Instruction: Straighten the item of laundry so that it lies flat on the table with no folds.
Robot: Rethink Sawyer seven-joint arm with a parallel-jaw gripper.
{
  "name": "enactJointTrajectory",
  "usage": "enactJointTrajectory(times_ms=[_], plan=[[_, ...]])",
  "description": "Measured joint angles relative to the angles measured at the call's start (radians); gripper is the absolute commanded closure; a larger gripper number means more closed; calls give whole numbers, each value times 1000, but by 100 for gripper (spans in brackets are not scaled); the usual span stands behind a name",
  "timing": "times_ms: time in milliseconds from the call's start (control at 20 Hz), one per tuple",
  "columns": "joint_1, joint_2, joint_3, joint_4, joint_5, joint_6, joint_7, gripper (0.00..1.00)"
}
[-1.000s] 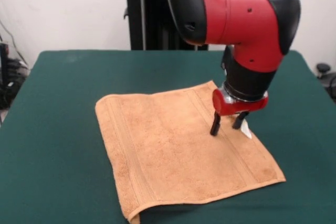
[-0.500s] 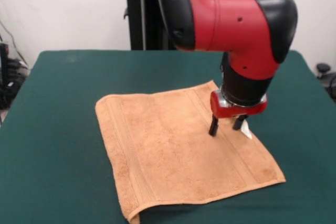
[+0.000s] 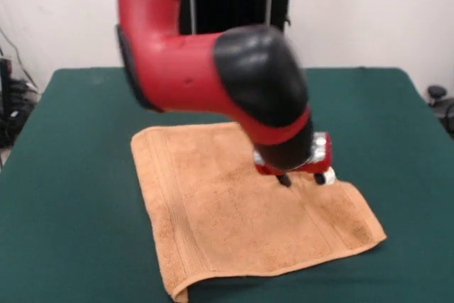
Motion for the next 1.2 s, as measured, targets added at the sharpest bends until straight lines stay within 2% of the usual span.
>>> enactJointTrajectory(times_ms=[100,150,600,950,1200], plan=[[-42,19,29,-1,42,28,0,0],[-102,51,72,-1,95,66,0,0],[-276,211,210,-42,245,227,0,0],[-333,291,281,-65,274,286,0,0],[-365,293,327,-44,238,249,0,0]])
